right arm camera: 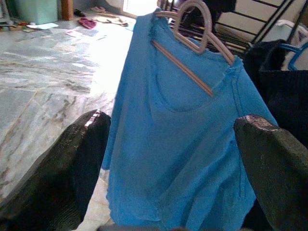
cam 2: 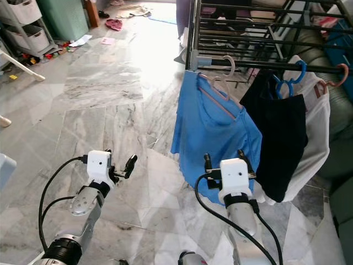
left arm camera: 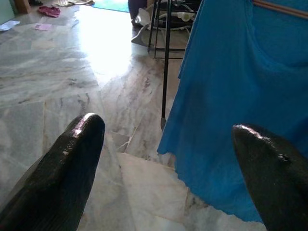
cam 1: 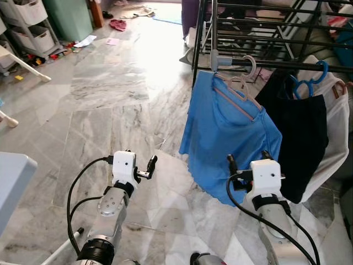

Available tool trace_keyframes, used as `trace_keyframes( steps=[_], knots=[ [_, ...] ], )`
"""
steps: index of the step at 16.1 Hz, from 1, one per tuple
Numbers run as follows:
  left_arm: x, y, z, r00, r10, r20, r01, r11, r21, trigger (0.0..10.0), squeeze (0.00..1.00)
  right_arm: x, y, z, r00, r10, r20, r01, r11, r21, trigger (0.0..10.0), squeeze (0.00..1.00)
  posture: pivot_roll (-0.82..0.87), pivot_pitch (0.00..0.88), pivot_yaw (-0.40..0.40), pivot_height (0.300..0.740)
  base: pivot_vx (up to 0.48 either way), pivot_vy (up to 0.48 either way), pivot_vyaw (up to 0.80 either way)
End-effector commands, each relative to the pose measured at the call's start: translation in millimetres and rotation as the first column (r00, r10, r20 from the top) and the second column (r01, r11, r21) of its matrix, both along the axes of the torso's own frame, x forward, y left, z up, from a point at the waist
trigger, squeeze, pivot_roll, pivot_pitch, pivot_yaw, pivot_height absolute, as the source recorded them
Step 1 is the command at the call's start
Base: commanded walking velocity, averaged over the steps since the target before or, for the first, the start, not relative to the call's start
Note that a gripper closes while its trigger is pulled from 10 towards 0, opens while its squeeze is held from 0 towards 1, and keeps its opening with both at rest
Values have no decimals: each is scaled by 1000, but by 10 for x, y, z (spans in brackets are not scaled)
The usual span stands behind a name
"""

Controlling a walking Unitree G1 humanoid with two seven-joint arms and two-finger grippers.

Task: Hang hanger

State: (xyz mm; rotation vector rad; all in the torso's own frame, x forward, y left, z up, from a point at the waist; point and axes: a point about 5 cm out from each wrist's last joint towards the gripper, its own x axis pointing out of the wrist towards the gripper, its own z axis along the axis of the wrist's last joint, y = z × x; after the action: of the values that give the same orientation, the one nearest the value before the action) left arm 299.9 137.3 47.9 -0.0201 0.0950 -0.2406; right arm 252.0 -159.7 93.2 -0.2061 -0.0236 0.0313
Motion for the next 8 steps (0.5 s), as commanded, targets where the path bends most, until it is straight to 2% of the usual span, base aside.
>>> trace_keyframes(
  steps=[1, 3, 8],
  knots=[
    [3, 8, -10, 1000, 6, -3, -6, 1000, -6, 10000, 0, -3, 21, 3, 1000, 8, 1, -8, 1000, -2, 10000, 0, -230, 130, 8, 740, 0, 0, 0],
    [44, 1, 19, 1000, 22, 5, -22, 1000, -17, 10000, 0, 49, 5, 40, 1000, 10, 11, -10, 1000, -9, 10000, 0, -230, 130, 8, 740, 0, 0, 0],
    [39, -2, 4, 1000, 23, 0, -23, 999, -30, 10000, 0, 55, -49, 53, 1000, -7, 16, 7, 1000, -14, 10000, 0, -233, 129, 10, 740, 0, 0, 0]
  ],
)
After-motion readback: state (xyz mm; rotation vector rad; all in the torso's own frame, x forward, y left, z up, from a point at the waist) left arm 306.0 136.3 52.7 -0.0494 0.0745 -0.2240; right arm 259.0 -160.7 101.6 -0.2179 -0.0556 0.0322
